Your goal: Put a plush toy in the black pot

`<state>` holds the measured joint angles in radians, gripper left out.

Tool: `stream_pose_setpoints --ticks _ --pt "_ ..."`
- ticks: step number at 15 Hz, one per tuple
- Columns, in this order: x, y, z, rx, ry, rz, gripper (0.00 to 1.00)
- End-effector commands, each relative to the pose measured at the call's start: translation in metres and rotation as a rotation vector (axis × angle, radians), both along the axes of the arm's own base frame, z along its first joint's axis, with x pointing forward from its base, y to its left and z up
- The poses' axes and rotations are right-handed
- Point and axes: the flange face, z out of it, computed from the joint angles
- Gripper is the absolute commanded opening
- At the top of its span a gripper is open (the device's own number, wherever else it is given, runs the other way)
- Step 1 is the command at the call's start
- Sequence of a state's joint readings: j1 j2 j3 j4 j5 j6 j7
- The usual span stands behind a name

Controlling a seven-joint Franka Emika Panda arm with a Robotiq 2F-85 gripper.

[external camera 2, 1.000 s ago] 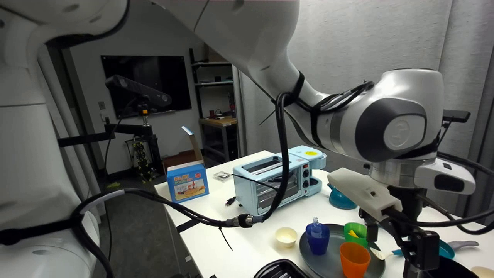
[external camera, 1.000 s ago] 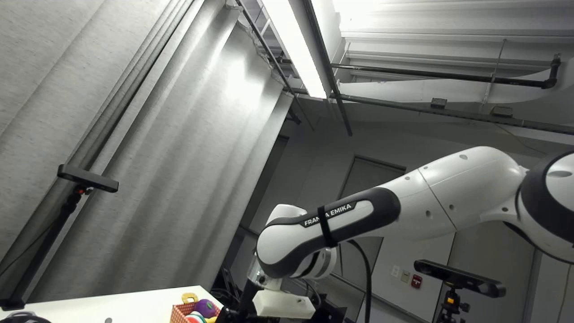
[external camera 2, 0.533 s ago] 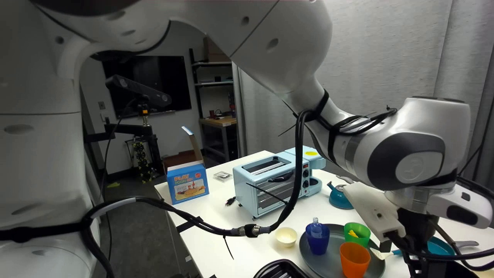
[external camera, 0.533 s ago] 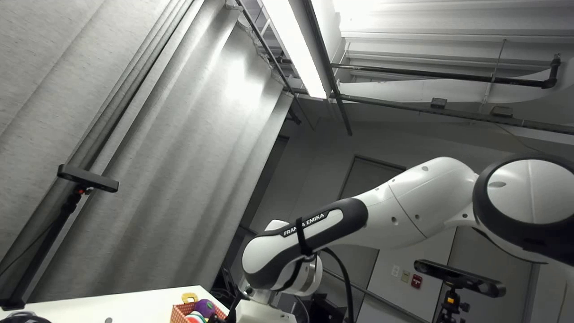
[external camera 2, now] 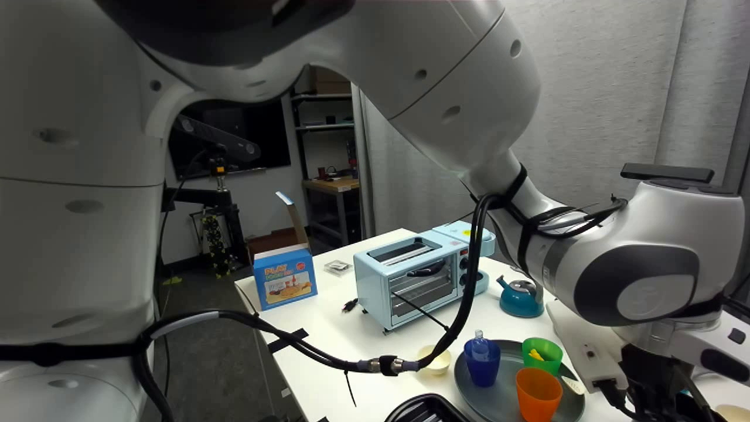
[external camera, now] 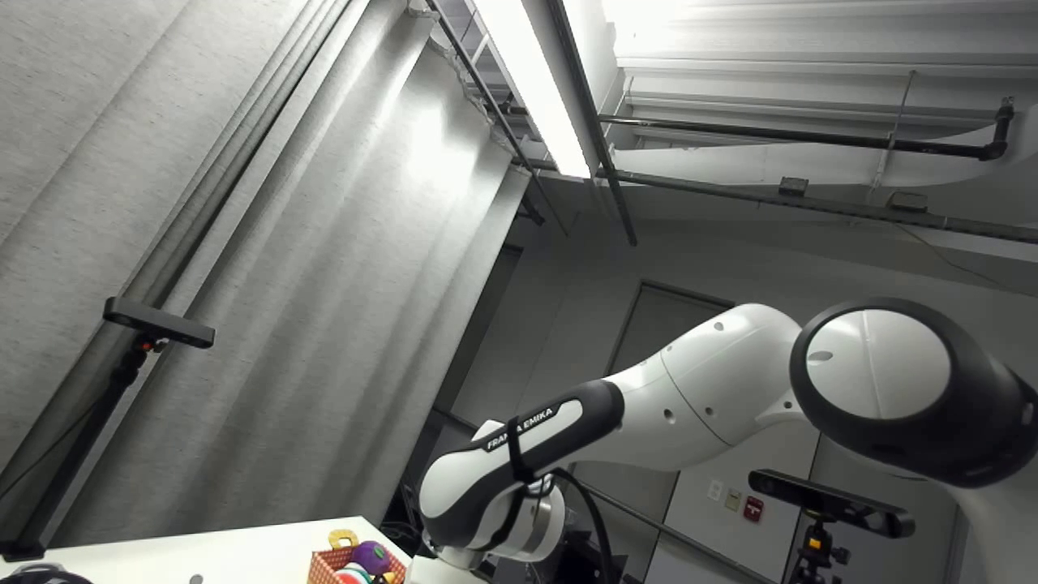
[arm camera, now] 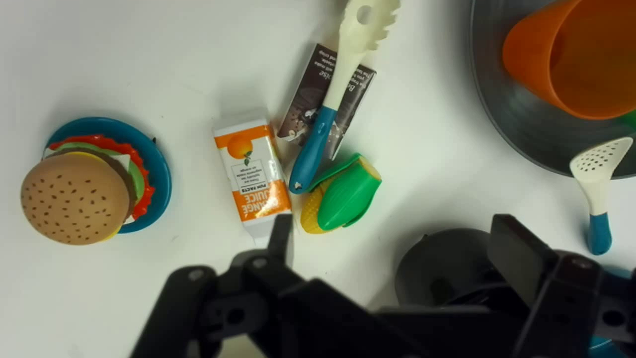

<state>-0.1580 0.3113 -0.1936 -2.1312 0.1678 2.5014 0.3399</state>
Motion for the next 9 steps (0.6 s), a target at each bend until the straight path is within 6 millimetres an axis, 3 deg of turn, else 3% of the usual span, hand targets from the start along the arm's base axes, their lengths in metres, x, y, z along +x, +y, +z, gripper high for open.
stream_pose_setpoints --ticks 1,9 --pt "0.014 -0.009 -0.015 0.007 -0.024 -0.079 1.00" --pt "0.020 -0.027 -0.041 0.049 -0.029 -0.233 1.00"
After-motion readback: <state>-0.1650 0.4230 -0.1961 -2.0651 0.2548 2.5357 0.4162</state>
